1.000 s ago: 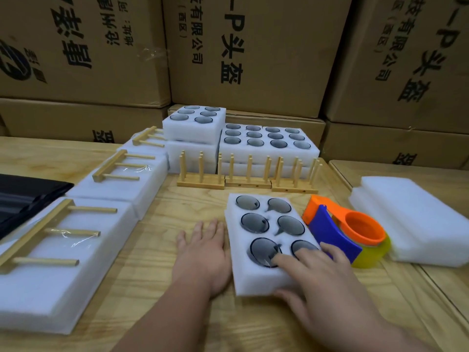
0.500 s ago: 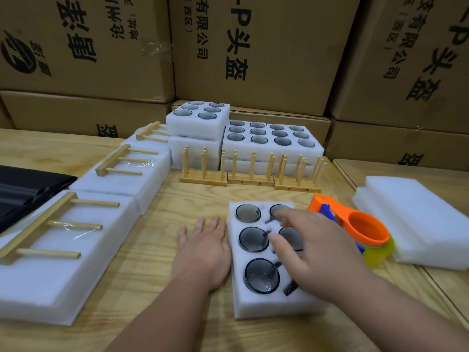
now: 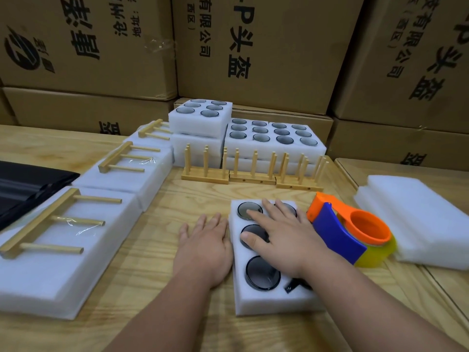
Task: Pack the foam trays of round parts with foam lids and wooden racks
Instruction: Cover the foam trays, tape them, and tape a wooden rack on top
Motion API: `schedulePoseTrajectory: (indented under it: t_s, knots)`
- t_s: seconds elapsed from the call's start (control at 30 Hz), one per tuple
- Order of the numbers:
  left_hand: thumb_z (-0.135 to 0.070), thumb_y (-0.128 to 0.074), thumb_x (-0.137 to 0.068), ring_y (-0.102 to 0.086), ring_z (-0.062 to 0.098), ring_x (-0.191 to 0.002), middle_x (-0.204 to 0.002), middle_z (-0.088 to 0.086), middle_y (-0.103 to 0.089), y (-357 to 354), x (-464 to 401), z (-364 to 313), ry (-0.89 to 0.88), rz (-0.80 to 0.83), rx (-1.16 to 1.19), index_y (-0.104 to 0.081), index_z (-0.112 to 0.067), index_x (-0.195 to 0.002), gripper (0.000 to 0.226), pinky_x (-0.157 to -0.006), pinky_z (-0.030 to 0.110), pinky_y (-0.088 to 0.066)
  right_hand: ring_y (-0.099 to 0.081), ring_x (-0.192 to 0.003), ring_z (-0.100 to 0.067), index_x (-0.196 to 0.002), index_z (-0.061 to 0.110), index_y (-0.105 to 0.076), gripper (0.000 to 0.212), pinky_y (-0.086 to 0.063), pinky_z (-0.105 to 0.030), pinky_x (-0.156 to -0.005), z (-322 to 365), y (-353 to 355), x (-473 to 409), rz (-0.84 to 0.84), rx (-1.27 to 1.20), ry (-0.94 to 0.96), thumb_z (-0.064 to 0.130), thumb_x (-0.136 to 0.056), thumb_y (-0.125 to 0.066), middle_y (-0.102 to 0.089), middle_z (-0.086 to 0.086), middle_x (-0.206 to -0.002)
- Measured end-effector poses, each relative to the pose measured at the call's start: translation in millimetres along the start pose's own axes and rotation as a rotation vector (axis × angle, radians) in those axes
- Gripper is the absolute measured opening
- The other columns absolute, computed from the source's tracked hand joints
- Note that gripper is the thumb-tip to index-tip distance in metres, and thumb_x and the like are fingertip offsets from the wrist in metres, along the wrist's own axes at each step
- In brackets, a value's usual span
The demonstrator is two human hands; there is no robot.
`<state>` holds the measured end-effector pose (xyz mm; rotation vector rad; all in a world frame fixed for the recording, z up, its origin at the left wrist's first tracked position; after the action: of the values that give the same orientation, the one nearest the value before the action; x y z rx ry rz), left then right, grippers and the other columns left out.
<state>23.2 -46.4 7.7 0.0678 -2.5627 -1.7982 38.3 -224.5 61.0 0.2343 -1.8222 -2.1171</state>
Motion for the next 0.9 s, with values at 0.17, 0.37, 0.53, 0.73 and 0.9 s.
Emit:
schedulePoseTrajectory:
  t_s: [0.17,0.37,0.53,0.73,0.9]
  knots:
    - [-0.039,-0.022,-0.104,-0.003,0.01,-0.157,-0.169,-0.018,-0.012,0,-1,0,0.0,-0.011,0.01,-0.023,-0.034,-0.161,0.057,-0.126,0.049,0.001,0.002,-0.157,-0.014,-0.159,0.048,-0.012,0.086,0.005,-0.05,-0.126,7,-3,13,-0.049,0.012,-0.047,0.086,-0.082,-0.007,0.007,0.012,-0.171]
    - [-0.038,-0.022,-0.104,-0.004,0.01,-0.157,-0.169,-0.018,-0.014,-1,-1,1,0.003,-0.02,0.003,-0.025,-0.035,-0.16,0.056,-0.126,0.048,0.001,0.003,-0.157,-0.017,-0.16,0.044,-0.006,0.087,0.002,-0.049,-0.124,18,-12,32,-0.116,0.035,-0.112,0.084,-0.084,-0.004,0.003,0.011,-0.171]
    - [-0.039,-0.024,-0.105,-0.004,0.01,-0.157,-0.169,-0.017,-0.013,-2,0,2,0.01,-0.021,-0.012,-0.027,-0.034,-0.16,0.055,-0.125,0.048,0.0,0.002,-0.157,-0.021,-0.161,0.042,-0.008,0.082,0.003,-0.051,-0.122,22,-15,38,-0.132,0.026,-0.16,0.081,-0.089,-0.01,0.001,0.007,-0.172]
    - [-0.042,-0.025,-0.103,-0.005,0.01,-0.157,-0.169,-0.018,-0.013,-4,-3,3,0.012,-0.027,-0.029,-0.026,-0.036,-0.159,0.056,-0.126,0.048,-0.003,0.005,-0.157,-0.022,-0.161,0.04,-0.01,0.079,0.006,-0.053,-0.121,23,-15,40,-0.124,-0.005,-0.169,0.078,-0.091,-0.013,-0.001,0.005,-0.172]
    - [-0.045,-0.027,-0.103,-0.009,0.009,-0.156,-0.168,-0.02,-0.015,-5,-4,5,0.019,-0.039,-0.047,-0.028,-0.038,-0.158,0.056,-0.125,0.048,-0.007,-0.008,-0.156,-0.02,-0.156,0.037,-0.031,0.071,-0.003,-0.049,-0.123,20,-7,42,-0.148,-0.117,-0.122,0.07,-0.093,-0.028,-0.019,0.006,-0.169]
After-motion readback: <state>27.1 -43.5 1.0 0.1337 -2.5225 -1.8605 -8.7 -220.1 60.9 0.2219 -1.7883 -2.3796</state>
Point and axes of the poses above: each hand's wrist, its own x-axis away from the middle knuckle, its own y-axis out of the back of the hand, z = x × y, the point moved 2 cm from there along -x, towards the middle knuckle
